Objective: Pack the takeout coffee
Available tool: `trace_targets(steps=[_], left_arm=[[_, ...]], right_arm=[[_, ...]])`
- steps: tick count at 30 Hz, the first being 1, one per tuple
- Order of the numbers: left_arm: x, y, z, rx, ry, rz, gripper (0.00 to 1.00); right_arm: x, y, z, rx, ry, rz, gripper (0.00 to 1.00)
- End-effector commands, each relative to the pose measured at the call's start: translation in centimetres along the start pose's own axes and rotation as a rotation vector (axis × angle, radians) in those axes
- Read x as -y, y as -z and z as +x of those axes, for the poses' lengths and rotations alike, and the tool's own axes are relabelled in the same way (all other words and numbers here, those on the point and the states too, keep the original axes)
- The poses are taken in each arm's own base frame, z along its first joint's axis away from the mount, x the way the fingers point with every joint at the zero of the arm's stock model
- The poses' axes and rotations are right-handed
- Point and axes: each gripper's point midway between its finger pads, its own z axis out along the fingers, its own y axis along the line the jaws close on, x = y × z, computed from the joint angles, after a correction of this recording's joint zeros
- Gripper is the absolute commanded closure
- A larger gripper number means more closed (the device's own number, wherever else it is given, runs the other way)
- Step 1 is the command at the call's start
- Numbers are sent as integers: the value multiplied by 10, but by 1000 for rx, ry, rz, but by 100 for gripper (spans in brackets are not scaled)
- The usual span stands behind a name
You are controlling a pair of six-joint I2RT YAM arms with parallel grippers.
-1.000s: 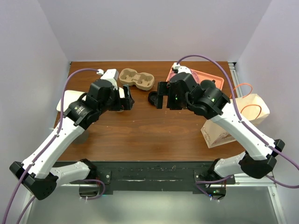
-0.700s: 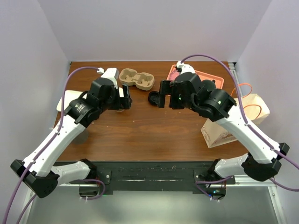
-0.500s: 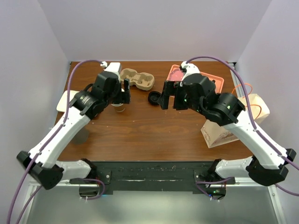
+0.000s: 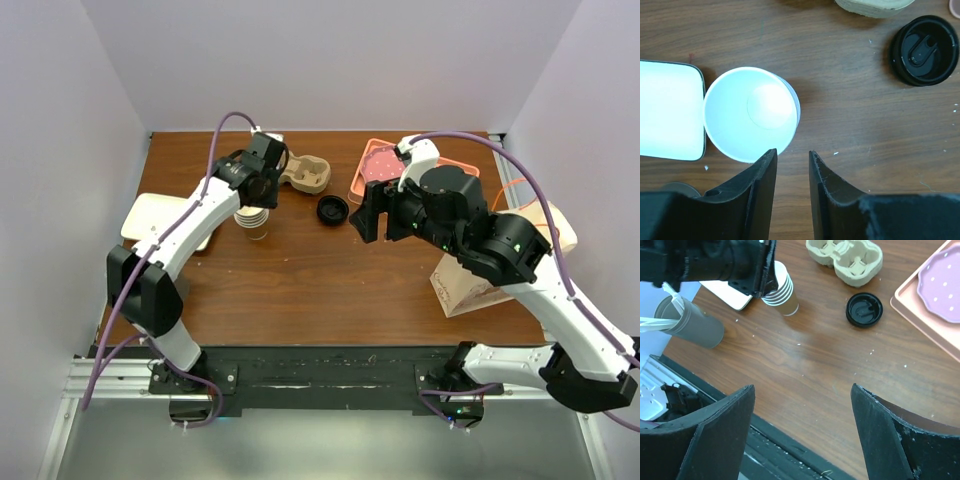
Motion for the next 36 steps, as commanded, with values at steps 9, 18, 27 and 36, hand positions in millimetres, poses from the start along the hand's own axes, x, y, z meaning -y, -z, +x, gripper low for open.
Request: trace_targets(steps=[9, 18, 27, 36], left_arm=[[-19, -11, -16, 6, -64, -51, 61], [-3, -27, 1, -44, -78, 21, 60], [-8, -38, 8, -64, -118, -6, 70], [-8, -32, 2, -46, -138, 1, 98]], right_arm=[[-1, -7, -11, 53, 51, -7, 18], [0, -22, -8, 22, 55, 31, 16], [5, -24, -6, 27, 44, 55, 16], [4, -27, -5, 29, 21, 57, 16]])
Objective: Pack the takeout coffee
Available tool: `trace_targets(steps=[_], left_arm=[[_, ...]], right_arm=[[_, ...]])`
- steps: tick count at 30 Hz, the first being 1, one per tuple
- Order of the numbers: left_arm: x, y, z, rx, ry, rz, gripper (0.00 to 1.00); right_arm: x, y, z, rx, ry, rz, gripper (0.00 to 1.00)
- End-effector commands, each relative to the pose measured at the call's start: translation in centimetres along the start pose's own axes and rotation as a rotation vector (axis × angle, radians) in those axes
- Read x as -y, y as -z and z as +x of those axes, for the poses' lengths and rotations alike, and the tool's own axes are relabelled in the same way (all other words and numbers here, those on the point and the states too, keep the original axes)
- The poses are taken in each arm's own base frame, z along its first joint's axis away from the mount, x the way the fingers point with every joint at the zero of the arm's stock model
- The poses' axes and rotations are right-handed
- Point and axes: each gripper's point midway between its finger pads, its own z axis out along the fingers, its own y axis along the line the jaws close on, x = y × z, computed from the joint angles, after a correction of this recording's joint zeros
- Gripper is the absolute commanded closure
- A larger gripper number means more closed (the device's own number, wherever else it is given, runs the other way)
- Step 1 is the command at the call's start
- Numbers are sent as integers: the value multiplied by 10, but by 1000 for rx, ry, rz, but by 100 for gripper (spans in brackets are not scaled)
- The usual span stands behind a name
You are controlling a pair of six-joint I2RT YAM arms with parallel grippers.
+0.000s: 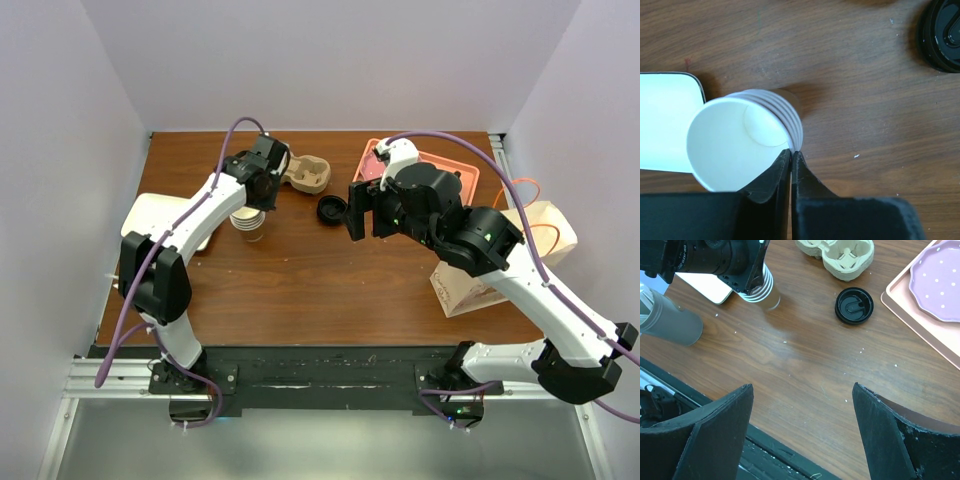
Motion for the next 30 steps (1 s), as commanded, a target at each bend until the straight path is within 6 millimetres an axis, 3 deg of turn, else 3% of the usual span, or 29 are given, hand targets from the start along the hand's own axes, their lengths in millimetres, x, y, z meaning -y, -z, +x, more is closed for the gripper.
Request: trace_targets(steps=[1, 10, 13, 16, 22, 30], left_arm=[[-4, 8, -14, 46, -21, 1, 99], [-13, 20, -13, 10, -13, -42, 100], [-13, 26, -14, 15, 0, -35, 86], [-10, 25, -8, 4, -4, -15, 100], [-26, 32, -15, 19, -41, -140, 100], [-23, 41, -20, 31, -120, -252, 100]], right_arm=[[-1, 4, -16, 66, -38, 3, 16], [0, 4, -13, 58, -56, 4, 16], [-1, 4, -12, 55, -60, 4, 15], [0, 4, -11, 51, -63, 5, 15], [0, 5, -13, 53, -59, 6, 15], [-2, 6, -13, 44, -55, 0, 15]])
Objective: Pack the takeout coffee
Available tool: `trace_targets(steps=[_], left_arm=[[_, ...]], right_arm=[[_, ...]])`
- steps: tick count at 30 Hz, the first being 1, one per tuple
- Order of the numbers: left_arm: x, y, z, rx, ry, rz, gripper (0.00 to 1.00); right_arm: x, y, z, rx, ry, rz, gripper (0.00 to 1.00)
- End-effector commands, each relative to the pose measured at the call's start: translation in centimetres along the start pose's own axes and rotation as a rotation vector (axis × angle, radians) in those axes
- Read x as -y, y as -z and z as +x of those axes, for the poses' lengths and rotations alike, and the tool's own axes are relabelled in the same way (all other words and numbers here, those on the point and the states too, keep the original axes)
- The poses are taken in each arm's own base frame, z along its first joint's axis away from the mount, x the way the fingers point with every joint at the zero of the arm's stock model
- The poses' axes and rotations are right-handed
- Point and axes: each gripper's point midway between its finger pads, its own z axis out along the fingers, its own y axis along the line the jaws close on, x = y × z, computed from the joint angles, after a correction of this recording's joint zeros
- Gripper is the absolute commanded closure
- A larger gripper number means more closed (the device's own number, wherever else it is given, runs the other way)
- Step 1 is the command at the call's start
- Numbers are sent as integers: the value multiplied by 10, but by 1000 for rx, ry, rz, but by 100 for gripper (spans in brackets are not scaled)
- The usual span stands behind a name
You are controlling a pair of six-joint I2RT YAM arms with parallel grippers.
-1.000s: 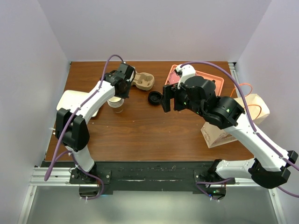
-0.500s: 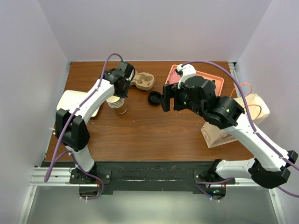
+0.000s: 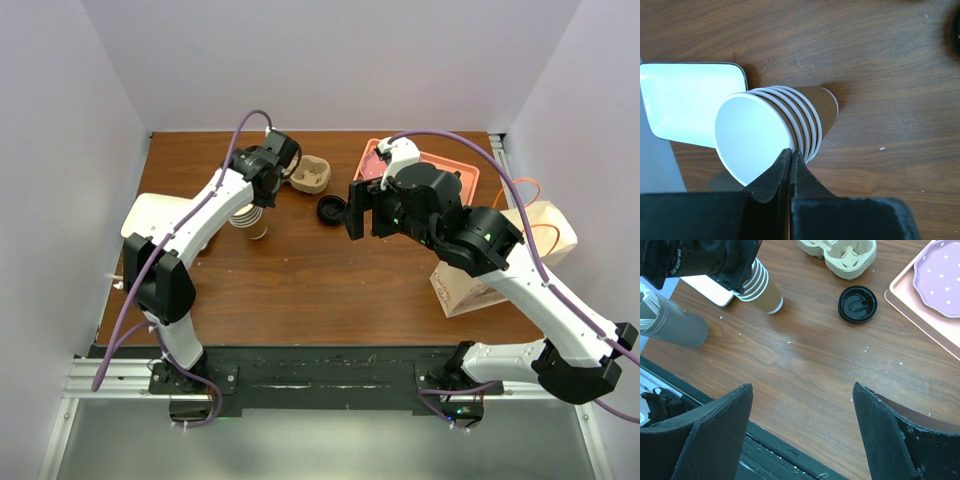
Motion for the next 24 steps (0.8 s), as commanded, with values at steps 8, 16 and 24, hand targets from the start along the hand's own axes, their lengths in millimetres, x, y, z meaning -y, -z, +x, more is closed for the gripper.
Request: trace_targets(steps=[8, 16, 24], left_arm=[[-7, 3, 3, -8, -102, -180, 100], [16, 5, -1, -30, 59, 53, 100], [18, 10, 10, -36, 107, 73, 100]], right_arm=[[2, 1, -3, 15, -16, 12, 15], [-13, -52, 22, 48, -235, -22, 17], [-40, -138, 38, 11, -565, -276, 22]])
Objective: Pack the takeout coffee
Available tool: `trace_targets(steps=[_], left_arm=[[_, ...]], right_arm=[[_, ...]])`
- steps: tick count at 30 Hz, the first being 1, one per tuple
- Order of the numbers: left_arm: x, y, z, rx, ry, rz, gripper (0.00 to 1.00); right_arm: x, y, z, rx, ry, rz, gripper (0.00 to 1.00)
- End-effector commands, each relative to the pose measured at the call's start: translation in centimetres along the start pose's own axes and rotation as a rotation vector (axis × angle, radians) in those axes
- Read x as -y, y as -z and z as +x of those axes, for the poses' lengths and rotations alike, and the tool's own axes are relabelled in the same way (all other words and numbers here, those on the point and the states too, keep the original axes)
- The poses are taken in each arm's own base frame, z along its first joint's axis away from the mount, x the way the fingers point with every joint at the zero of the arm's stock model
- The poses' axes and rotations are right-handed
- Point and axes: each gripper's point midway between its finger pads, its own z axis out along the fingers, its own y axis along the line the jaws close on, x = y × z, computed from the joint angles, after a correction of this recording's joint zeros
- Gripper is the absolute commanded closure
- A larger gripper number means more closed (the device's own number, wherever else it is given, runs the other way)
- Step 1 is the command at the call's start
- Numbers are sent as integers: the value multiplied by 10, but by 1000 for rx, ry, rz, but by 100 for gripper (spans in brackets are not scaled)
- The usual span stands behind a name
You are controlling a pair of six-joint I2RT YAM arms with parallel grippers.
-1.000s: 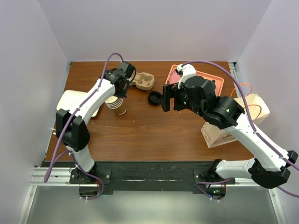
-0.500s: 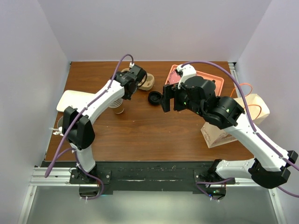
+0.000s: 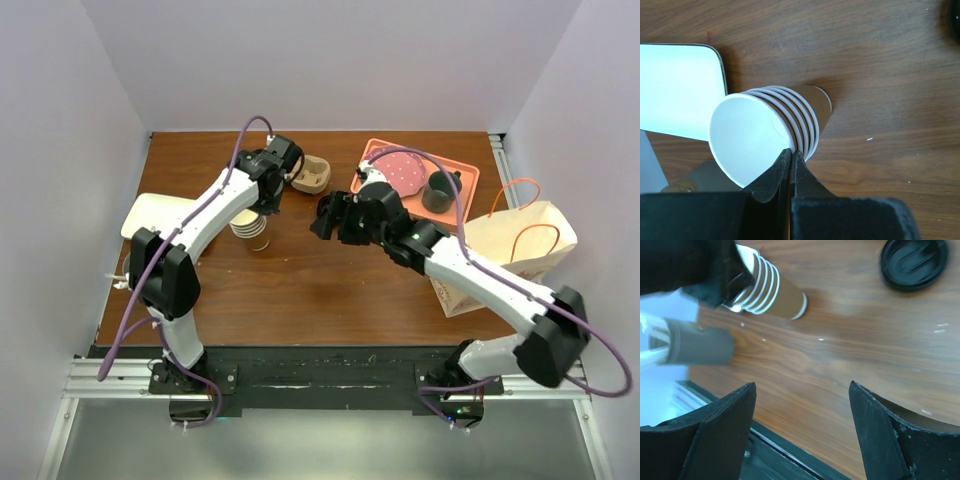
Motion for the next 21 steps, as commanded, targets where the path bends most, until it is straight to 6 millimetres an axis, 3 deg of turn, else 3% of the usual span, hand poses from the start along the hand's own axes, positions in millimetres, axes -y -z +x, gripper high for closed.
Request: trace_targets(steps=[1, 6, 7, 12, 21], left_arm=[[2, 21, -4, 43, 78, 61, 100], [6, 23, 3, 20, 98, 80, 100], [7, 22, 5, 11, 106, 86, 100], [11, 24, 5, -1, 153, 101, 100], [6, 27, 9, -13, 170, 74, 100]], right_arm=[[-42, -37, -30, 37, -192, -241, 22], [-38, -78, -34, 19, -276, -259, 23], [-32, -92, -25, -9, -293, -244, 23], [-39, -116, -17, -33, -396, -312, 29], [-51, -153, -3, -128, -467, -380, 32]])
